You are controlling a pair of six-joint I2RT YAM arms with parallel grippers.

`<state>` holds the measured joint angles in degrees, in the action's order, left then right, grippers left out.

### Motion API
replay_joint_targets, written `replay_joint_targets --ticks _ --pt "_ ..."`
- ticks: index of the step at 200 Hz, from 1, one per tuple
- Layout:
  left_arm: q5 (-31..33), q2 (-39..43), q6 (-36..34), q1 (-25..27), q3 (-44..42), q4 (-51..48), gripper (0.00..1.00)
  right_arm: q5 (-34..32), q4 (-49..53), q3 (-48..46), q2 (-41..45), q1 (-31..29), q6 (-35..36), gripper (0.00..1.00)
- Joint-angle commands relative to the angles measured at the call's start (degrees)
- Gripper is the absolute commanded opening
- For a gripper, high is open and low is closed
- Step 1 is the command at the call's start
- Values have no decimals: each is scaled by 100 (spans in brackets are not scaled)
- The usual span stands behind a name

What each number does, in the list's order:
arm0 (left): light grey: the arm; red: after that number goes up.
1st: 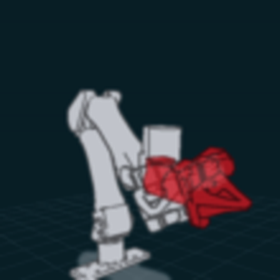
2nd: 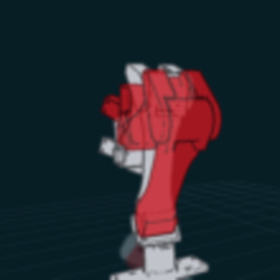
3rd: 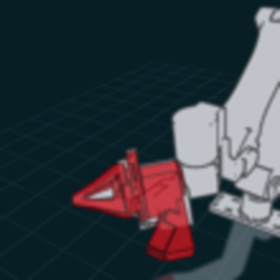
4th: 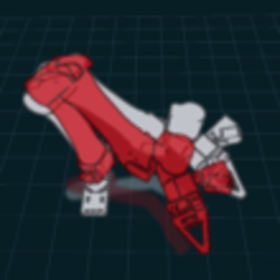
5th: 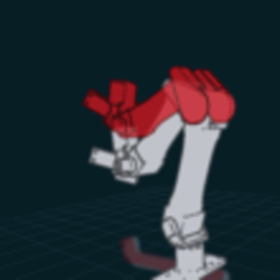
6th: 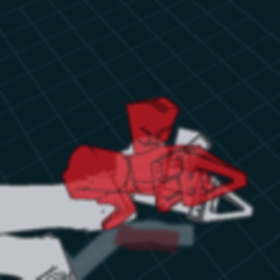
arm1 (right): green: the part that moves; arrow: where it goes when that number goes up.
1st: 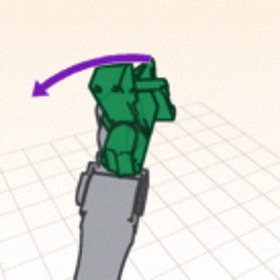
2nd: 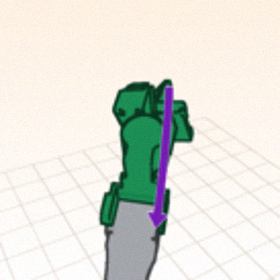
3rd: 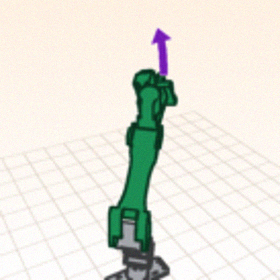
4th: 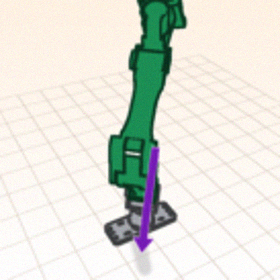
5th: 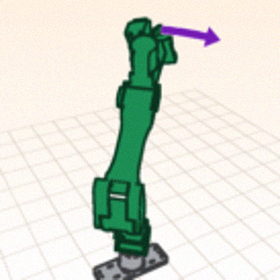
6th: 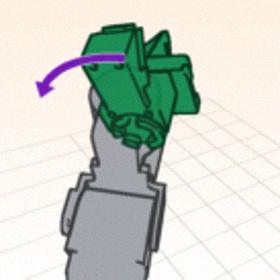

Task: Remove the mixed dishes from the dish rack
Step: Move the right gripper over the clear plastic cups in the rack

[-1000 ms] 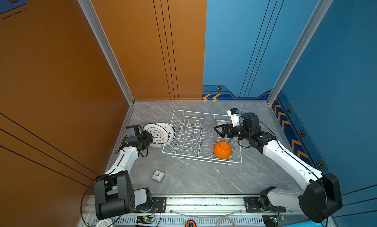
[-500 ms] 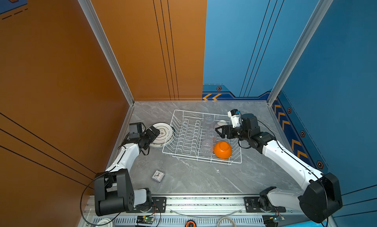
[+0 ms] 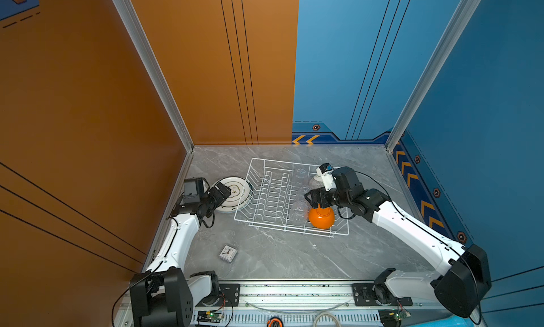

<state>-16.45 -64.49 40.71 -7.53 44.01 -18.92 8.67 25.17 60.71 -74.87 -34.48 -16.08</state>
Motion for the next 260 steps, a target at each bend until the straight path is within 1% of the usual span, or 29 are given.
replay_joint_targets --ticks 1,22,26,31,67,103,127,154,160,162,166,183,212,238,260 --pt "161 414 -182 101 -62 -112 98 -282 411 216 -170 -255 -178 91" --pt "243 825 -207 231 -159 -110 98 -506 545 313 -340 -533 -366 91" --pt "263 899 -204 255 -175 -111 98 -541 562 329 -376 -730 -393 91" --pt "294 981 -194 295 -195 -112 98 -570 583 353 -428 -804 -424 91" --pt "440 1573 -54 691 -271 55 98 -910 814 706 -902 -1096 -708 91" --pt "489 1742 -182 1070 -152 55 98 -1396 950 1052 -1138 -1097 -1118 91" --pt "540 1754 -241 1271 -104 70 98 -1750 1202 1349 -1320 -925 -1372 91" --pt "777 1724 -422 1444 -94 103 98 -1655 1292 1571 -1631 -616 -1468 91" --pt "799 1721 -447 1447 -91 128 98 -1600 1311 1627 -1712 -601 -1466 91" --pt "796 1727 -449 1447 -93 144 98 -1579 1314 1643 -1736 -469 -1468 91" --pt "807 1730 -444 1447 -99 170 98 -1533 1310 1673 -1791 -389 -1469 91" --pt "810 1738 -411 1447 -125 333 98 -1401 1313 1801 -1984 -243 -1451 91" --pt "672 1646 -251 1472 -172 635 98 -1232 1314 2090 -2326 -156 -1329 91" --pt "632 1446 -239 1534 -145 670 98 -1075 1310 2332 -2610 -103 -1294 91" --pt "617 1318 -248 1569 -162 703 98 -1159 1419 2479 -2798 -101 -1249 90"
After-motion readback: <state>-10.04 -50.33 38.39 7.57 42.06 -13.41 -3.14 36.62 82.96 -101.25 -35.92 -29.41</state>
